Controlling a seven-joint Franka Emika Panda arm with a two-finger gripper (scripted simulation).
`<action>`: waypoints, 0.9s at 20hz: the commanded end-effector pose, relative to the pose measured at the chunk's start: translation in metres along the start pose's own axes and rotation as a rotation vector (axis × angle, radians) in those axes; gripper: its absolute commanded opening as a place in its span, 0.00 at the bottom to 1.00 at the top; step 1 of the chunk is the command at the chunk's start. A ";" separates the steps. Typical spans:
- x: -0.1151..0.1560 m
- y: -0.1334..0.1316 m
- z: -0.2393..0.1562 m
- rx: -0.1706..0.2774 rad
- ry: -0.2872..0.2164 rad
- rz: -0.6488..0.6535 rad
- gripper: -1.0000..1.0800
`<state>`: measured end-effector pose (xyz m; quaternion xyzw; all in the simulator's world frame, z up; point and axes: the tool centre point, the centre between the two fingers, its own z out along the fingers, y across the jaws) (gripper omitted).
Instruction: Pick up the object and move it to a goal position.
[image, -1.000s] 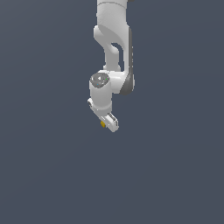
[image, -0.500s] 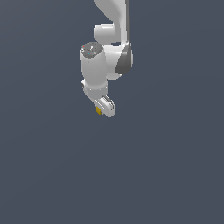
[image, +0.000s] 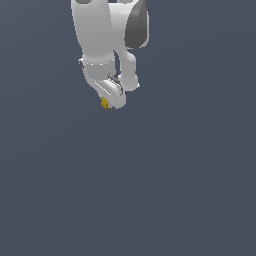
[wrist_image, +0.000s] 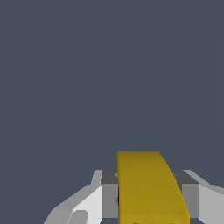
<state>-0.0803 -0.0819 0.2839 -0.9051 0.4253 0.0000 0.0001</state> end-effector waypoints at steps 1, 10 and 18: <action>0.001 0.007 -0.027 -0.001 0.000 0.000 0.00; 0.004 0.022 -0.106 -0.001 0.000 -0.001 0.00; 0.007 0.027 -0.139 0.000 0.000 -0.003 0.00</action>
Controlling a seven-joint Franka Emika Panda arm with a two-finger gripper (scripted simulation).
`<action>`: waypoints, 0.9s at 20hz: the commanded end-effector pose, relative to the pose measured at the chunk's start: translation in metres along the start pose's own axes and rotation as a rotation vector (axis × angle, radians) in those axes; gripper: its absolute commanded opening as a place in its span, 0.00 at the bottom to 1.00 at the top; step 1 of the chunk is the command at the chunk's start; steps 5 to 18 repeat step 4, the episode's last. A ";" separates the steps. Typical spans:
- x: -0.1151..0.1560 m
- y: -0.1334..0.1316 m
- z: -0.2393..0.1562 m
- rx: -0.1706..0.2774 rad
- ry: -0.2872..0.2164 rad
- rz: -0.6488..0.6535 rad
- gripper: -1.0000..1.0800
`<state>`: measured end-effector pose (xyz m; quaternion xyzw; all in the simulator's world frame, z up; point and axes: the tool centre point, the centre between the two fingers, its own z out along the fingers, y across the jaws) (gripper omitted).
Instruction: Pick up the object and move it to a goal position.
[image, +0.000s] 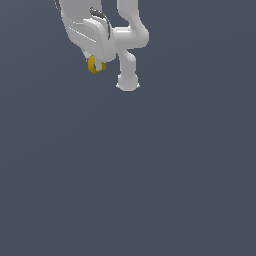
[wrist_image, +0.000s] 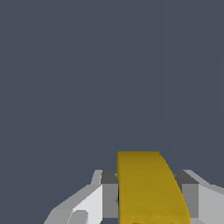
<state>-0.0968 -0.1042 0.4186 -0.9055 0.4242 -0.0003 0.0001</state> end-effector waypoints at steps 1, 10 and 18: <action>0.000 0.001 -0.007 0.000 -0.001 -0.001 0.00; 0.001 0.001 -0.009 0.000 -0.001 -0.001 0.00; 0.001 0.001 -0.009 0.000 -0.001 -0.001 0.00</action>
